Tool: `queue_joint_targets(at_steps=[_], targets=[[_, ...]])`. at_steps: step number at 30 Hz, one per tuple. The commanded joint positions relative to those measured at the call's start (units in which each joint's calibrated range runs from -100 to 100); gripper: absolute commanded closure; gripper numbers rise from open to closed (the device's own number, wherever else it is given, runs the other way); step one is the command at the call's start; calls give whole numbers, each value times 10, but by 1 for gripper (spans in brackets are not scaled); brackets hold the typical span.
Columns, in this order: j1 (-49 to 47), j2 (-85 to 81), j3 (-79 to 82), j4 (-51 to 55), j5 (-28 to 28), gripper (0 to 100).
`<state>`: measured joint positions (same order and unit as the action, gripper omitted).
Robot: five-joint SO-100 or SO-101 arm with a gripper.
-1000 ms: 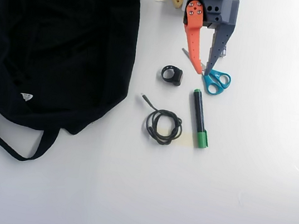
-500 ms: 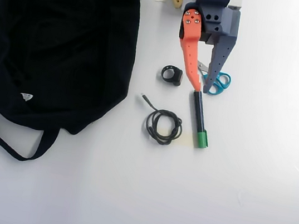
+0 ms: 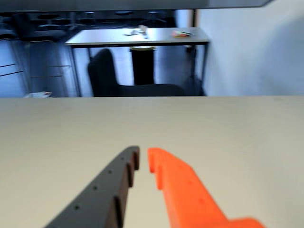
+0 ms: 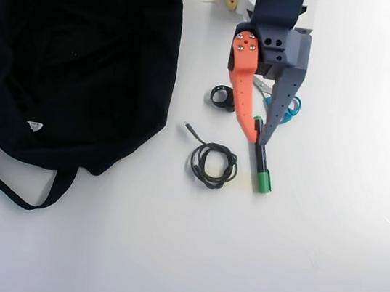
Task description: Put the cable into the black bag
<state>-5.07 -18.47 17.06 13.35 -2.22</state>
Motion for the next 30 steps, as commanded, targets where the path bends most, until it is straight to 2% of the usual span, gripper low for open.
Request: queue_joint_targets(at_steps=[1,30], targets=[[15,0,-26,-7,4,98],[29,-9,-25,-4,4,98]])
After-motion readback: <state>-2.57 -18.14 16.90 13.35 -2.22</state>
